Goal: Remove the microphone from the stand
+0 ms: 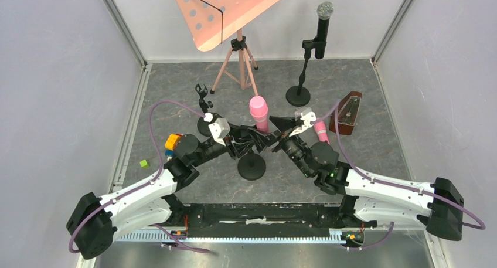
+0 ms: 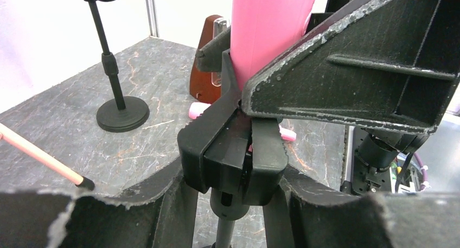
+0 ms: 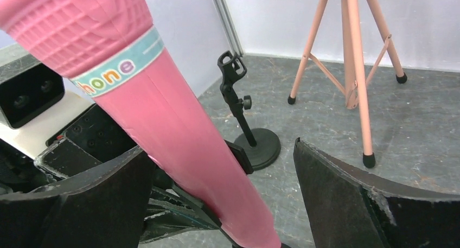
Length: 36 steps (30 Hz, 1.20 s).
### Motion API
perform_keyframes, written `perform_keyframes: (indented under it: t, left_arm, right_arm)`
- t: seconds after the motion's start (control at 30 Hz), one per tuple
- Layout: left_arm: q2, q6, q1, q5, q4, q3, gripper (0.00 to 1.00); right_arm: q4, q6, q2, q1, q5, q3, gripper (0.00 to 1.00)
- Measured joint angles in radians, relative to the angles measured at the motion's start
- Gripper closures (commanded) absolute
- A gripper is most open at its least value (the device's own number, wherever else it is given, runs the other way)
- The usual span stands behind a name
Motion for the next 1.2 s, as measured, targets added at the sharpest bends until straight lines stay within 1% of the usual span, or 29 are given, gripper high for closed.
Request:
perform_keyframes:
  t: [0.07,0.2,0.37,0.6,0.83,1.0,1.2]
  left_arm:
    - [0.001,0.017,-0.012,-0.009,-0.006,0.003,0.86]
    - [0.019,0.053,-0.037,-0.038,-0.051,0.035,0.86]
    - [0.03,0.075,-0.052,-0.082,-0.068,0.043,0.87]
    - [0.032,0.079,-0.064,-0.121,-0.034,0.019,0.88]
    - [0.032,0.081,-0.074,-0.14,0.0,0.0,0.88]
    - [0.031,0.094,-0.08,-0.143,0.0,-0.001,0.88]
    - [0.031,0.111,-0.08,-0.146,-0.003,-0.002,0.89]
  right_arm:
    - [0.078,0.014,-0.017,0.001,0.002,-0.053,0.02]
    - [0.147,0.026,-0.028,-0.001,0.022,-0.097,0.02]
    - [0.181,0.035,-0.011,-0.003,0.036,-0.104,0.02]
    - [0.2,0.045,0.008,-0.003,0.036,-0.101,0.02]
    - [0.2,0.043,0.008,-0.002,0.035,-0.101,0.02]
    - [0.265,0.047,0.013,-0.002,0.027,-0.134,0.02]
    - [0.299,0.056,0.027,-0.002,0.031,-0.142,0.02]
